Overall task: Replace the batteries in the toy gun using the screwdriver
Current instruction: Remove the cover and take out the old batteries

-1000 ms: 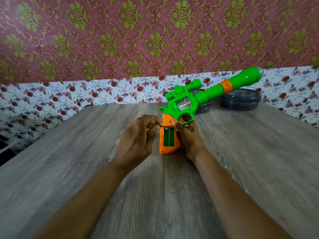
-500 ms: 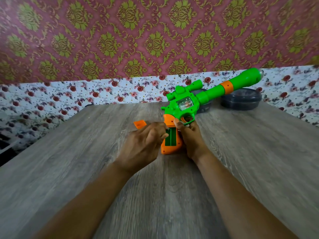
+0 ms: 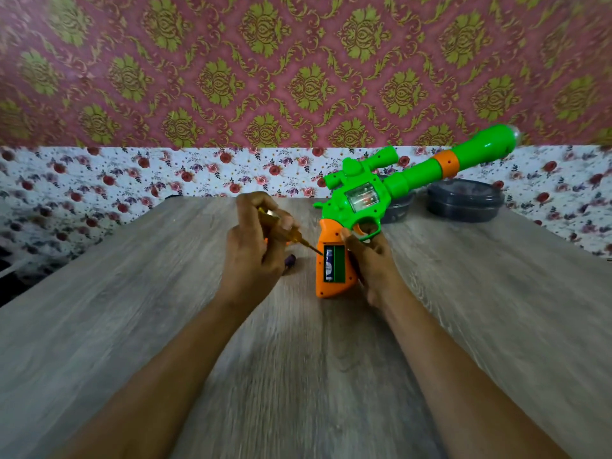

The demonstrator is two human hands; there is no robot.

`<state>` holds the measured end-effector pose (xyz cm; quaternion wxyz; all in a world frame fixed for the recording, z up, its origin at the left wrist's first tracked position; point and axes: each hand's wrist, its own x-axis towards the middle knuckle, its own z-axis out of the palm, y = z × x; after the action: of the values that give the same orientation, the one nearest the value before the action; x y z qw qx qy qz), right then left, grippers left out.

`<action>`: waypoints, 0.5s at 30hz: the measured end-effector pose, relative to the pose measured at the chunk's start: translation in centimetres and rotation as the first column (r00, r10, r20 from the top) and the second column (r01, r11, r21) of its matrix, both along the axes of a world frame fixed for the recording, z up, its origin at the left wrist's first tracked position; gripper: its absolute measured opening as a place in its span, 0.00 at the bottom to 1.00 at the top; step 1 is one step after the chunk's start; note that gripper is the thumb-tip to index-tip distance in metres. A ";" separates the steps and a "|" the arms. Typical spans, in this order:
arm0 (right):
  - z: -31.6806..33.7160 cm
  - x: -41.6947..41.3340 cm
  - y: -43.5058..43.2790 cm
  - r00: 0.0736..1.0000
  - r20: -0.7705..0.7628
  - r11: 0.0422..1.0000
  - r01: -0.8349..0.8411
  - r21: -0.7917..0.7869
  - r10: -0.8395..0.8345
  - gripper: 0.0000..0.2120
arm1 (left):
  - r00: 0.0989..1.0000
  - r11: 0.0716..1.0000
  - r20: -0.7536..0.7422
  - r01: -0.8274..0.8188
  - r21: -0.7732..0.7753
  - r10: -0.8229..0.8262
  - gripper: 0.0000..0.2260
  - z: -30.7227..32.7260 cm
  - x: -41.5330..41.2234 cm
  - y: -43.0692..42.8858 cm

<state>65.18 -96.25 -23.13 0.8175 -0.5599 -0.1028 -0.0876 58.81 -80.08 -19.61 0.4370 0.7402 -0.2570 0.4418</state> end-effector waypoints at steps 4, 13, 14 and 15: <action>-0.2 0.1 0.0 1.000 -0.021 1.000 0.010 0.003 -0.010 0.17 | 1.000 0.999 0.013 0.012 0.043 -0.012 0.08 -0.2 0.1 0.0; 0.5 -0.5 0.3 0.994 0.107 0.998 -0.033 -0.056 0.039 0.22 | 0.996 0.993 0.086 0.008 0.117 -0.018 0.09 0.1 -0.4 -0.6; 0.6 -0.5 0.4 0.993 0.113 0.997 -0.034 -0.075 0.042 0.24 | 0.995 0.989 0.097 0.008 0.151 -0.023 0.09 0.0 -0.4 -0.6; 0.6 -0.5 0.4 0.992 0.116 0.996 -0.032 -0.088 0.042 0.25 | 0.994 0.984 0.104 0.006 0.180 -0.025 0.10 0.0 -0.5 -0.7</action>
<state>64.64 -95.83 -22.53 0.7866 -0.5865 -0.1648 -0.1004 58.35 -80.76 -19.61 0.3576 0.7501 -0.3244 0.4519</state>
